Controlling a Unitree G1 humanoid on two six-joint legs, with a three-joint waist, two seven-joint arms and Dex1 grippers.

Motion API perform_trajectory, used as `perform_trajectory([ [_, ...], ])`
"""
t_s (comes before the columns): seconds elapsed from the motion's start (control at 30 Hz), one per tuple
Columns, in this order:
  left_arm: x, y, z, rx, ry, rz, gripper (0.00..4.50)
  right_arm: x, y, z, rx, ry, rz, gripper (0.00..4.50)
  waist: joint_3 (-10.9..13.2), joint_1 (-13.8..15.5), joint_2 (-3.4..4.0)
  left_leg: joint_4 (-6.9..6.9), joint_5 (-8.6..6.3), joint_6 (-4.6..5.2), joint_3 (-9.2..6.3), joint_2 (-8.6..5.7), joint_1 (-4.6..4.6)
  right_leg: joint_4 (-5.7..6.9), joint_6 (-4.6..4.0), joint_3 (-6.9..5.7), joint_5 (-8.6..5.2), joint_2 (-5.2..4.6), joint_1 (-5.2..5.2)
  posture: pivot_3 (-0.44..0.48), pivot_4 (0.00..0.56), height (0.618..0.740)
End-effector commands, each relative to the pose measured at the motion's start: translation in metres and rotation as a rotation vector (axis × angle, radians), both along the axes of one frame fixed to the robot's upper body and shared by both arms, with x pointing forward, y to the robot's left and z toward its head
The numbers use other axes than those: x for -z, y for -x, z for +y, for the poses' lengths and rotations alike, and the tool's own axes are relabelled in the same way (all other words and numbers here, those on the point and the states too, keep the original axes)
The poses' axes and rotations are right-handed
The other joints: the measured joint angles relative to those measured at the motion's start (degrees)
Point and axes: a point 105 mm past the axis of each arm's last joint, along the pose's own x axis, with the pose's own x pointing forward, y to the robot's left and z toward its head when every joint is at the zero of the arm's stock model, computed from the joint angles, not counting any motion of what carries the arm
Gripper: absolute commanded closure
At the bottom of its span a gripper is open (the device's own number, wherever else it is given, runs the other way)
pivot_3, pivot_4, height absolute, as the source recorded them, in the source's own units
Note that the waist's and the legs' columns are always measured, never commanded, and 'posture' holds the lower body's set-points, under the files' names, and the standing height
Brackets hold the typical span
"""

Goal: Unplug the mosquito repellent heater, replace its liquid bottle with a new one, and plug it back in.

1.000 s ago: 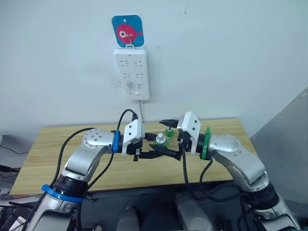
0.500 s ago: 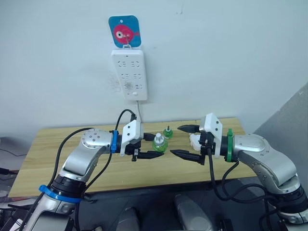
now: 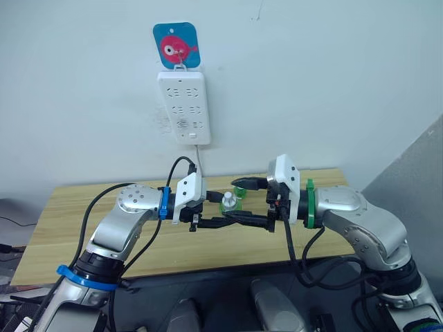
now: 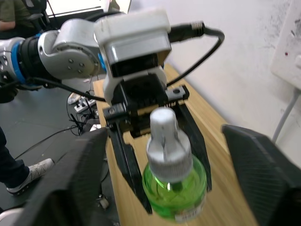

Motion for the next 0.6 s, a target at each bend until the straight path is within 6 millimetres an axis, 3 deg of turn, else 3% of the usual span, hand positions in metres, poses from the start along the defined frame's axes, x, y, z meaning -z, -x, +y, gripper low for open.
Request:
perform_trajectory([
  [0.03,-0.007,0.001,-0.001,0.009,0.008,-0.035,2.23,-0.005,0.004,0.004,-0.034,-0.009,-0.029,1.93,0.00,-0.01,0.00,0.00,0.00,0.00,0.00,0.00,0.00,0.00,0.00,0.00,0.00,0.00,0.00,-0.223,0.118,0.740],
  [0.23,-0.005,0.001,-0.001,0.001,0.010,-0.024,2.23,-0.004,0.006,0.004,-0.049,0.008,-0.058,4.17,0.00,-0.07,0.00,0.01,0.00,0.00,0.01,0.00,0.00,0.00,0.00,0.01,0.00,0.00,0.00,-0.223,0.123,0.740],
  [0.43,0.005,-0.001,0.007,-0.033,-0.020,-0.002,2.23,-0.040,0.013,-0.002,-0.093,-0.117,-0.075,4.23,0.00,-0.15,0.00,0.00,0.00,0.00,0.00,0.00,0.00,0.00,0.00,0.01,0.00,0.00,0.00,-0.219,0.131,0.740],
  [0.53,0.018,-0.002,0.018,-0.071,-0.057,0.026,2.23,-0.060,0.008,-0.010,-0.066,-0.183,-0.079,4.23,0.00,-0.21,0.00,0.01,0.00,0.00,0.00,0.00,0.00,0.01,0.00,0.01,0.00,0.00,0.00,-0.216,0.135,0.740],
  [0.6,0.029,-0.002,0.029,-0.111,-0.087,0.049,2.23,-0.061,0.001,-0.017,-0.010,-0.181,-0.080,4.23,0.00,-0.22,0.00,-0.02,0.00,0.01,-0.01,0.01,0.00,0.00,0.00,-0.01,0.00,0.01,0.00,-0.215,0.147,0.740],
])
